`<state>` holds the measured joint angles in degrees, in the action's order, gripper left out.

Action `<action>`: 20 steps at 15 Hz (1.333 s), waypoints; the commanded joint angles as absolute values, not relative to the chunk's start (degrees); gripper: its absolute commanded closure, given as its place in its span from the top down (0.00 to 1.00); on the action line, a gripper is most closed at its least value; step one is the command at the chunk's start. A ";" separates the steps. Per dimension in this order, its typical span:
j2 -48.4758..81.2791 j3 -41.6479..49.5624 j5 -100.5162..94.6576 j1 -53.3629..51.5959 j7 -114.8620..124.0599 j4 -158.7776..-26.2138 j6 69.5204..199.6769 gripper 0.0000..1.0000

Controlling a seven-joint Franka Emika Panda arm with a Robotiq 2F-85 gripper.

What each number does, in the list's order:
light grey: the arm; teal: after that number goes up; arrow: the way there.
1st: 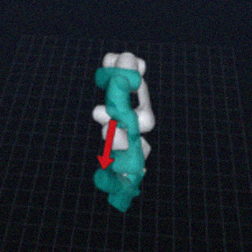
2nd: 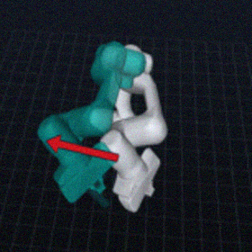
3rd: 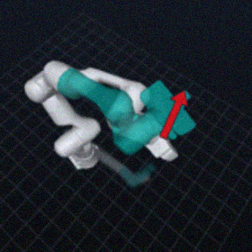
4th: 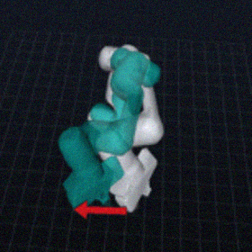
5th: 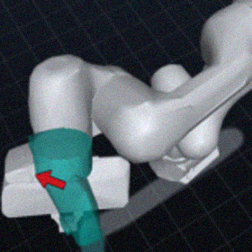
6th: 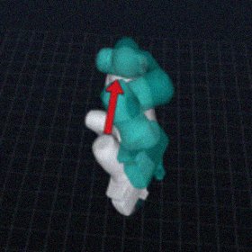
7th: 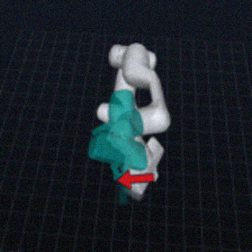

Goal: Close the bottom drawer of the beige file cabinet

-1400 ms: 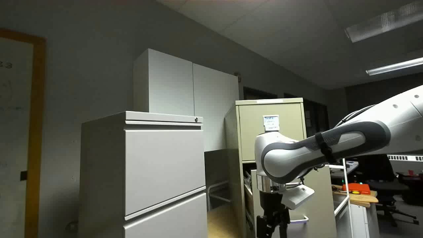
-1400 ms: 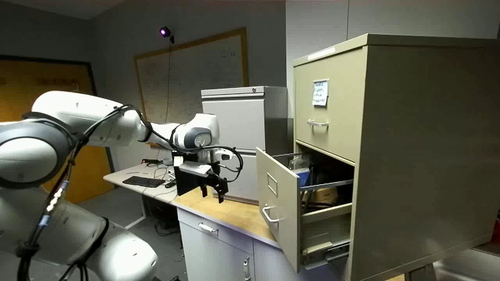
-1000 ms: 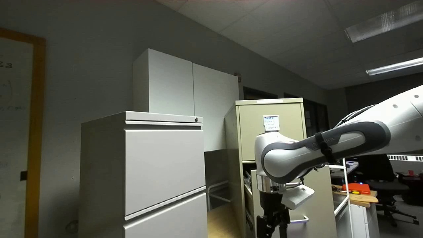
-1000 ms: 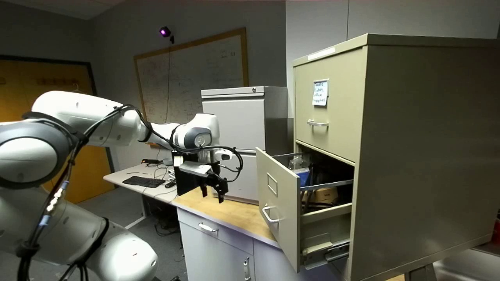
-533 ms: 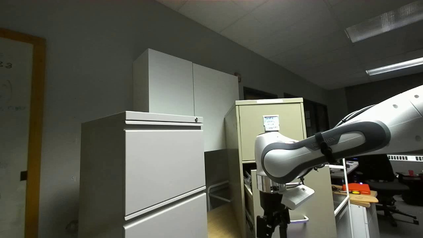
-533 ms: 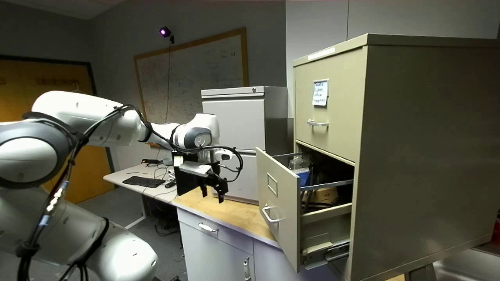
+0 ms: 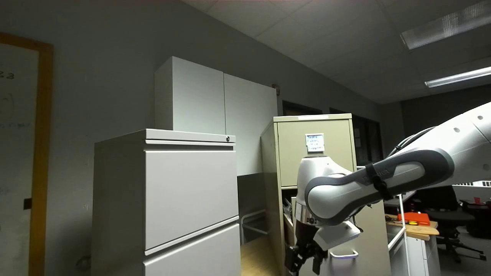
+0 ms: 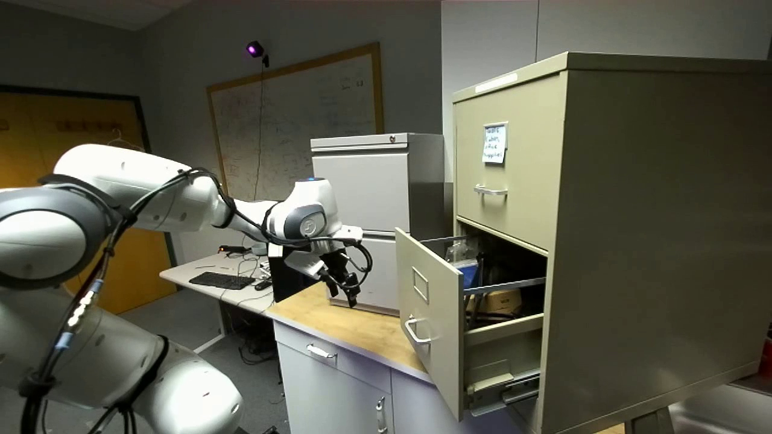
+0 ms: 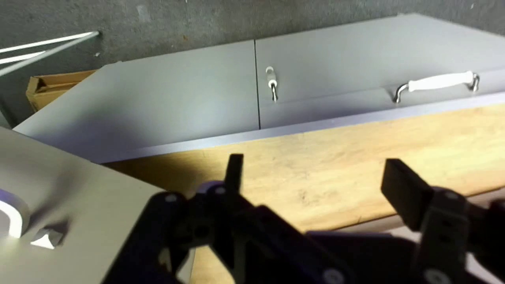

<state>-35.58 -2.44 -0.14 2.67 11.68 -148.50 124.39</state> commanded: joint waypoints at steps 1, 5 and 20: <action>-35.50 -3.81 -0.80 6.41 19.51 -149.27 131.21 0.60; -36.14 -3.38 -2.23 12.73 26.44 -150.07 134.60 0.30; -24.80 -24.27 -14.10 45.78 63.86 -157.24 183.04 0.00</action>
<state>-29.69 -16.99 -6.05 34.62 52.72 -157.53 173.83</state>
